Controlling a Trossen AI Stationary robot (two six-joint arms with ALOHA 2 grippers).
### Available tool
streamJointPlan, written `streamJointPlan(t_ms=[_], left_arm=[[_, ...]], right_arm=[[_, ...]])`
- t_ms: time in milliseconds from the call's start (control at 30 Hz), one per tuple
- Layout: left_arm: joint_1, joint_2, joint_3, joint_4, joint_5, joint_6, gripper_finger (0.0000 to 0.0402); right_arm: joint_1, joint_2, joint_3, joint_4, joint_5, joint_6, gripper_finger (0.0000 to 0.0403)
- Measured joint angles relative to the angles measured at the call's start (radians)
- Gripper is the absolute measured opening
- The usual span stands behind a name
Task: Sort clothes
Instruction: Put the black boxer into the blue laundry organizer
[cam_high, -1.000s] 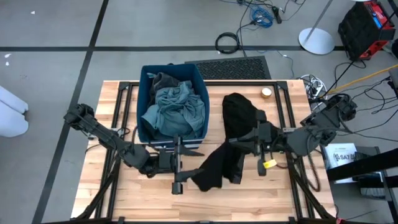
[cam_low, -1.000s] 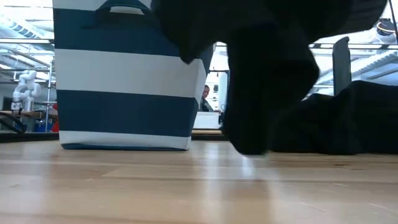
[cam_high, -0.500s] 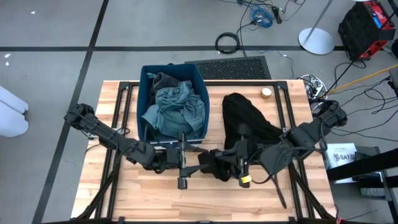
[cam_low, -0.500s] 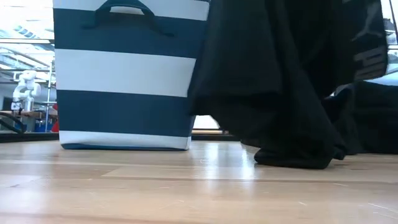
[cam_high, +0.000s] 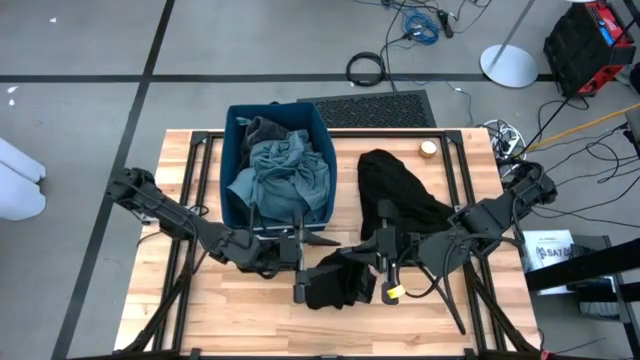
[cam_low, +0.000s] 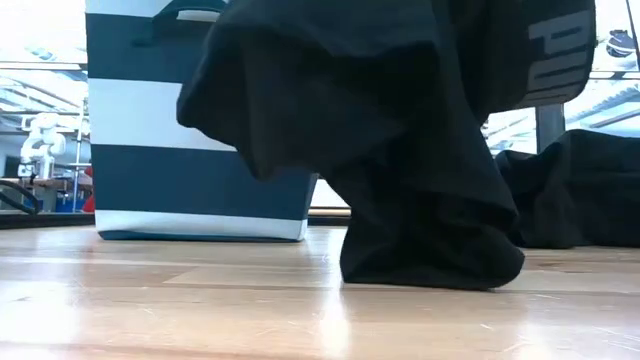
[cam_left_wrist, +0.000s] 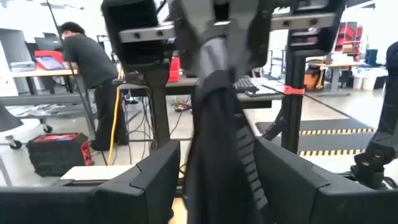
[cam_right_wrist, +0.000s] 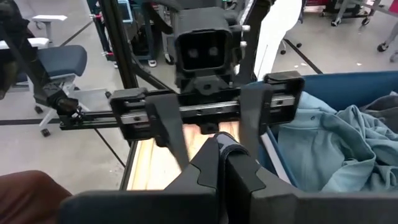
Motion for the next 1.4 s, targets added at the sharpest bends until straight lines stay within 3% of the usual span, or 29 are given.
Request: streamJointPlan(t_ms=[467, 567, 733, 867, 1200, 1400], left_arm=[[0.005, 0.001, 0.000, -0.013, 0.004, -0.003, 0.0199], [0.004, 0.002, 0.000, -0.036, 0.004, -0.002, 0.0151], [0.004, 0.002, 0.000, -0.037, 0.004, 0.004, 0.0020], [0.004, 0.003, 0.000, -0.035, 0.004, 0.006, 0.0011], [0.004, 0.003, -0.002, -0.059, -0.008, 0.003, 0.0004], [0.000, 0.003, -0.002, -0.050, 0.005, 0.002, 0.0003]], right_arm=[[-0.029, 0.047, 0.000, -0.002, -0.075, 0.018, 0.0000], [-0.031, 0.048, 0.000, -0.002, -0.077, 0.019, 0.0000], [-0.031, 0.048, 0.000, 0.001, -0.080, 0.012, 0.0005], [-0.031, 0.048, 0.000, -0.036, -0.129, 0.015, 0.0038], [-0.030, 0.039, 0.000, -0.222, -0.129, -0.045, 0.0162], [-0.022, 0.014, 0.000, -0.347, -0.119, 0.014, 0.0190]])
